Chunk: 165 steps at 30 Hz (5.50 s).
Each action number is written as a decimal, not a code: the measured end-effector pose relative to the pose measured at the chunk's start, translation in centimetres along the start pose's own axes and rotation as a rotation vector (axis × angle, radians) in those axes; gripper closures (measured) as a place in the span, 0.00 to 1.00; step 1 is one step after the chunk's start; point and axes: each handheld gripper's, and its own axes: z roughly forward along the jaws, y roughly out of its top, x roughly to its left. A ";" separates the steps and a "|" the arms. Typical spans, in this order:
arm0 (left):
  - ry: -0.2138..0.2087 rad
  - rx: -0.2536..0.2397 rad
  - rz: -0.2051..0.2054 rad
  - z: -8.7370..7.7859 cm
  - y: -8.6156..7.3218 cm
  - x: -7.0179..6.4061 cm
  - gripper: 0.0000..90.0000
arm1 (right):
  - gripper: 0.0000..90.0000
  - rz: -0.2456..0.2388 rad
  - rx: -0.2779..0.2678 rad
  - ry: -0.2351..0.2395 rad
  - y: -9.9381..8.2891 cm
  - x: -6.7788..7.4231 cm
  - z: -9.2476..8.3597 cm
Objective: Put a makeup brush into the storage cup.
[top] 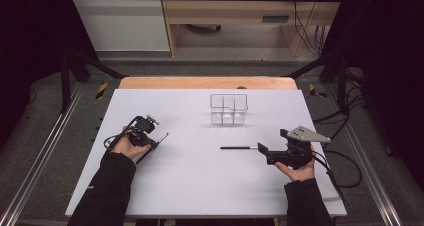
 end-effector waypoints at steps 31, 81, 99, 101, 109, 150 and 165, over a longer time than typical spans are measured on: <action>0.065 -0.189 0.008 -3.1 -0.6 -1.6 0.93 | 0.04 0.016 0.002 0.003 -0.1 0.0 0.2; 0.036 -0.661 -0.043 -7.8 -4.5 -8.7 0.93 | 0.03 0.072 -0.043 0.034 0.3 1.5 0.8; 0.002 -0.704 -0.025 -7.7 -2.6 -10.5 0.93 | 0.04 0.074 -0.037 0.083 1.8 3.6 2.7; -0.012 -0.709 -0.031 -7.6 -2.3 -10.8 0.93 | 0.05 0.076 -0.041 0.091 2.1 4.0 3.0; -0.027 -0.736 -0.047 -7.3 -1.7 -11.4 0.93 | 0.06 0.089 -0.057 0.100 3.2 4.9 3.5; -0.060 -0.741 -0.052 -3.9 0.3 -16.0 0.93 | 0.17 0.202 -0.063 0.196 2.5 8.1 7.0; -0.073 -0.752 -0.072 -3.2 0.8 -17.1 0.93 | 0.26 0.265 -0.048 0.210 2.0 8.5 8.1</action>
